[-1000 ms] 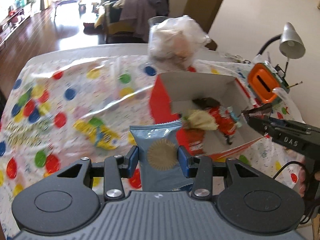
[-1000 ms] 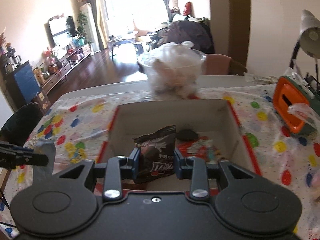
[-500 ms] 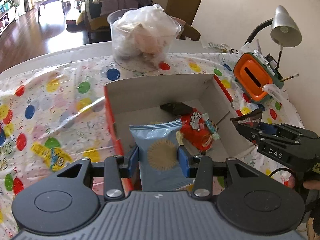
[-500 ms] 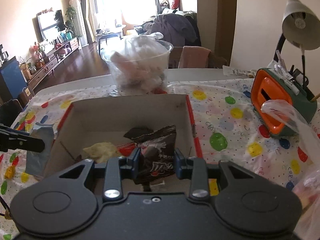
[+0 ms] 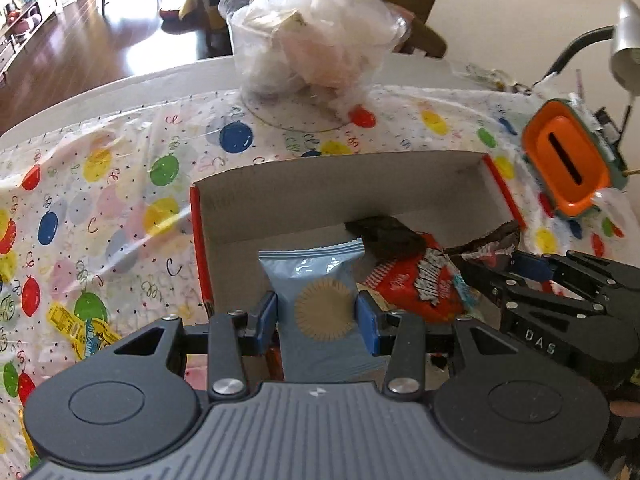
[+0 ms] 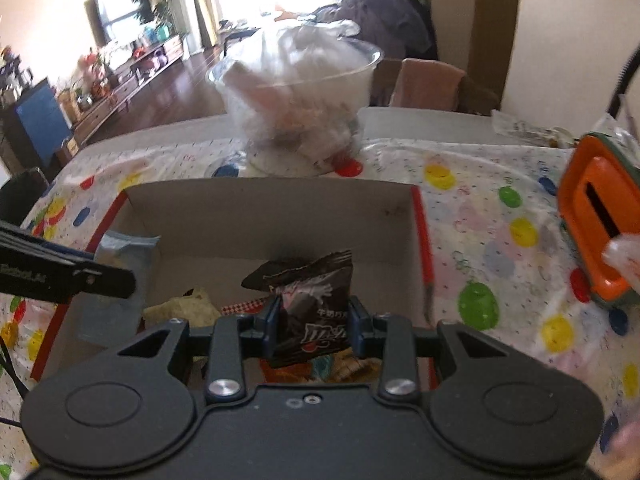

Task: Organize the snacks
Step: 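Open both grippers to drop the two packets into the box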

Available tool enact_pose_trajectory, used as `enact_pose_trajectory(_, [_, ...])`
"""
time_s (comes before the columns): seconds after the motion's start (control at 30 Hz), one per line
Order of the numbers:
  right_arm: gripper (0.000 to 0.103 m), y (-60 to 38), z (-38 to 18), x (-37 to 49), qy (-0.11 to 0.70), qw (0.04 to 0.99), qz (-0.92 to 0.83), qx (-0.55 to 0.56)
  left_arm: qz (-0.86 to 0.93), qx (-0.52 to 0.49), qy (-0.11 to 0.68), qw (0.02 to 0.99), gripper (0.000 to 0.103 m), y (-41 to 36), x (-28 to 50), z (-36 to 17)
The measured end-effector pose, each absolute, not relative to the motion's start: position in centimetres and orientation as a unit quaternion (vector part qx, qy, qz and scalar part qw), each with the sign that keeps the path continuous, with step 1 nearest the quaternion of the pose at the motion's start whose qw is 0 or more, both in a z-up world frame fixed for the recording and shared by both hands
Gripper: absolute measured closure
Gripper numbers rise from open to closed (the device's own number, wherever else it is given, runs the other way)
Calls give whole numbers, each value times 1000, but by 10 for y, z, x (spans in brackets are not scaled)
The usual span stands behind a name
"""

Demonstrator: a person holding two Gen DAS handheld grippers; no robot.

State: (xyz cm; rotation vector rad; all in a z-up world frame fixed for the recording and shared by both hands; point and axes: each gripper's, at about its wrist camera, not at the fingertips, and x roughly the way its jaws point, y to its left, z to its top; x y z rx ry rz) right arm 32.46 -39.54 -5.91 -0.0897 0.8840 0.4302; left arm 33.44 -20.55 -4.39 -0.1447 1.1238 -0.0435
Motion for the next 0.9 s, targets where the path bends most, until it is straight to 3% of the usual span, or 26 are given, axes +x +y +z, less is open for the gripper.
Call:
enact_pose_trajectory(0.6, [68,-372,-80,350,454,850,250,-90,1,-75,589,804,61,-203,369,-78])
enact_pose_trajectory(0.9, [55,-375,-78,349,462,846,252,-82,2,-74,584,808,59,-204,366,-76])
